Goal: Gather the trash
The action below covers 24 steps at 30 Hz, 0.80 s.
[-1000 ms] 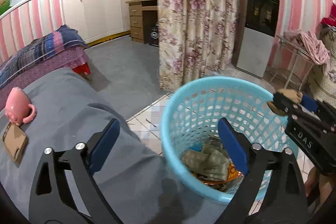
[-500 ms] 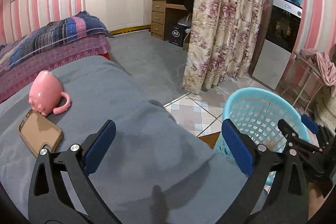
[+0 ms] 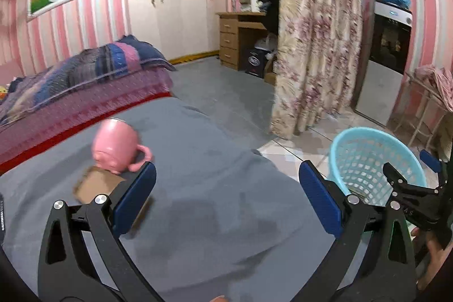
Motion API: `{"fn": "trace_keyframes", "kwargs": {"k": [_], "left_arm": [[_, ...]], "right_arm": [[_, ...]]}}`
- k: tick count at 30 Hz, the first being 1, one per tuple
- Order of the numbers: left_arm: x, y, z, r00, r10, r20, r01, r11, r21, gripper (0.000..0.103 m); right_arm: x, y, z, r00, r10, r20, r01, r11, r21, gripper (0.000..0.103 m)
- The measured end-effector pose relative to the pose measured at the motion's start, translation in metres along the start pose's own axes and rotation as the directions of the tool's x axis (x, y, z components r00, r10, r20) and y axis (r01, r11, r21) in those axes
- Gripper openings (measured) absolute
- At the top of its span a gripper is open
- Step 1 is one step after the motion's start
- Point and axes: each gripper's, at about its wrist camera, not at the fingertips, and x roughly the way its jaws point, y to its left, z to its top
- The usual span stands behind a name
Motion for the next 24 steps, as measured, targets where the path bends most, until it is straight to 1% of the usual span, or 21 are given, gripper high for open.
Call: {"fn": "trace_keyframes", "kwargs": {"k": [2, 4, 5, 8, 11, 13, 14, 19, 24], "left_arm": [[-0.014, 0.015, 0.001, 1.000, 0.005, 0.018, -0.004, 0.998, -0.068, 0.098], [-0.026, 0.027, 0.000, 0.999, 0.009, 0.031, -0.005, 0.991, -0.132, 0.098], [-0.035, 0.036, -0.003, 0.999, 0.014, 0.039, -0.007, 0.983, -0.181, 0.098], [-0.055, 0.049, -0.010, 0.999, 0.021, 0.050, -0.009, 0.971, -0.239, 0.098], [-0.078, 0.060, -0.015, 0.996, 0.065, 0.062, -0.049, 0.972, -0.231, 0.098], [-0.100, 0.068, -0.027, 0.992, 0.108, 0.072, -0.088, 0.968, -0.235, 0.098], [-0.105, 0.070, -0.031, 0.990, 0.117, 0.073, -0.097, 0.967, -0.234, 0.098], [-0.130, 0.087, -0.063, 0.977, 0.213, 0.019, -0.206, 0.962, -0.178, 0.098], [-0.156, 0.110, -0.086, 0.967, 0.254, -0.006, -0.251, 0.949, -0.193, 0.098]], "right_arm": [[-0.005, 0.002, 0.003, 1.000, 0.020, -0.001, -0.020, 1.000, 0.021, 0.098], [-0.014, 0.007, 0.006, 0.998, 0.061, 0.007, -0.061, 0.997, 0.045, 0.098], [-0.020, 0.010, 0.007, 0.997, 0.080, 0.012, -0.081, 0.996, 0.043, 0.098], [-0.032, 0.020, 0.009, 0.996, 0.088, 0.025, -0.089, 0.996, 0.016, 0.098], [-0.054, 0.033, 0.007, 0.992, 0.119, 0.036, -0.119, 0.993, -0.013, 0.099], [-0.066, 0.040, 0.007, 0.990, 0.135, 0.044, -0.134, 0.991, -0.023, 0.099], [-0.070, 0.043, 0.007, 0.988, 0.145, 0.046, -0.144, 0.989, -0.025, 0.099], [-0.100, 0.060, 0.007, 0.978, 0.199, 0.068, -0.198, 0.980, -0.027, 0.099], [-0.128, 0.079, 0.002, 0.968, 0.239, 0.071, -0.237, 0.971, -0.030, 0.099]]}}
